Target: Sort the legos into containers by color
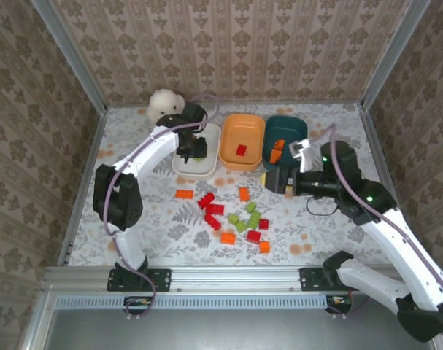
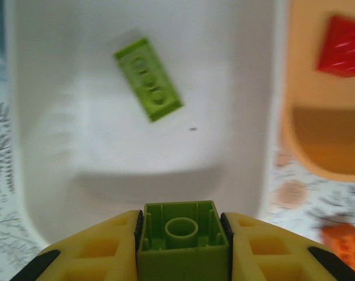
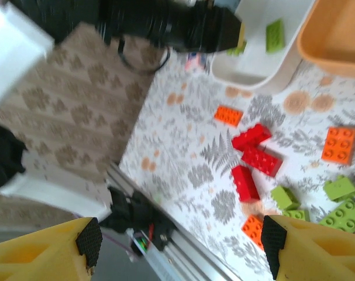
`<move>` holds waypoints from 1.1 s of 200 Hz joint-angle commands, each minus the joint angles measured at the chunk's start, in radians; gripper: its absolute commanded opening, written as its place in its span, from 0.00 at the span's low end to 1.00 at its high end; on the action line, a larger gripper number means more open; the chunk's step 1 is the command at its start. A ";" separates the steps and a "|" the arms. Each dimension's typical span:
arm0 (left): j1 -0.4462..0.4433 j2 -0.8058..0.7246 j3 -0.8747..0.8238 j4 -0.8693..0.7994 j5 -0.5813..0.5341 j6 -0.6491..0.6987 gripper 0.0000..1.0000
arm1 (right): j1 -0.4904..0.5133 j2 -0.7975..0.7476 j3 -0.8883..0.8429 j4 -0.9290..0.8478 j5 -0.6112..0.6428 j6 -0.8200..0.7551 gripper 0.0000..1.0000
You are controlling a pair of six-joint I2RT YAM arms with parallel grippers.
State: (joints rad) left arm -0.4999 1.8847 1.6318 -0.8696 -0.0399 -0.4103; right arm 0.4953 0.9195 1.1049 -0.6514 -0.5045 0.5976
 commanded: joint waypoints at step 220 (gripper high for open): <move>0.026 0.137 0.215 -0.134 -0.053 0.039 0.59 | 0.271 0.349 0.122 0.045 0.237 -0.167 0.74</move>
State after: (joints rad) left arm -0.4706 2.1407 1.7863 -0.9924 -0.1108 -0.3328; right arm 0.7517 1.2407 1.1812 -0.6270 -0.3119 0.4854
